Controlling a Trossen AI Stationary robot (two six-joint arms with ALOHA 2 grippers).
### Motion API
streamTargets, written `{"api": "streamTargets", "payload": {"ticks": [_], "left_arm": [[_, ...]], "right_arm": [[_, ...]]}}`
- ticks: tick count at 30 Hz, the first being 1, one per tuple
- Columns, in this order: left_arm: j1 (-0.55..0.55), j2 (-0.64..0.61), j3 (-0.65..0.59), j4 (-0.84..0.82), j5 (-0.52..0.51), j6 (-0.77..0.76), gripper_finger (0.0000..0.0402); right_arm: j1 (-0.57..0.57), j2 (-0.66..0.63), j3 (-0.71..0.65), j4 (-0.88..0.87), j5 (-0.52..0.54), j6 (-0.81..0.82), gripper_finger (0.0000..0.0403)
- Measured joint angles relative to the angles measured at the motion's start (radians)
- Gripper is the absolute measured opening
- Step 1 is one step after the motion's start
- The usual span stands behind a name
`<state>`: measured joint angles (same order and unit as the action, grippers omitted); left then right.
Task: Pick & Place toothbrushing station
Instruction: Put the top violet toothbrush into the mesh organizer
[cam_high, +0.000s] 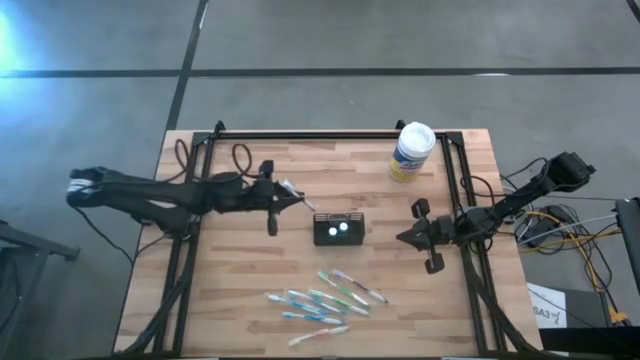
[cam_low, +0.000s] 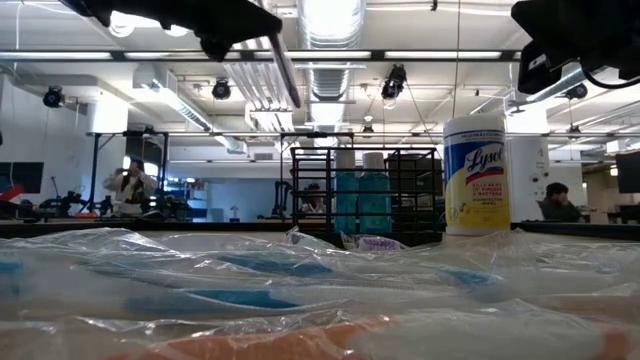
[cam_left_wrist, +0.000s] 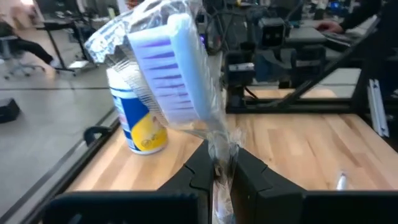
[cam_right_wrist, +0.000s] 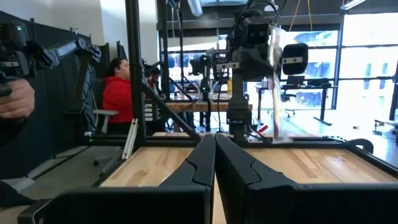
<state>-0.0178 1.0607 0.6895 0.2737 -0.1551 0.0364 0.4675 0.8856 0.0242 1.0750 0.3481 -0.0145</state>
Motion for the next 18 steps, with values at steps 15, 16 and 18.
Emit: {"api": "streamTargets", "payload": {"ticks": [15,16,18], "left_arm": [[0.014,0.02,-0.004,0.003,0.08,-0.016,0.0028],[0.016,0.021,-0.004,0.004,0.082,-0.016,0.0028],[0.018,0.023,-0.004,0.004,0.083,-0.016,0.0028]], "right_arm": [[0.0,0.0,0.002,0.004,0.025,0.01,0.0008],[0.0,0.0,0.002,0.004,0.026,0.008,0.0008],[0.0,0.0,0.002,0.004,0.026,0.007,0.0008]]}}
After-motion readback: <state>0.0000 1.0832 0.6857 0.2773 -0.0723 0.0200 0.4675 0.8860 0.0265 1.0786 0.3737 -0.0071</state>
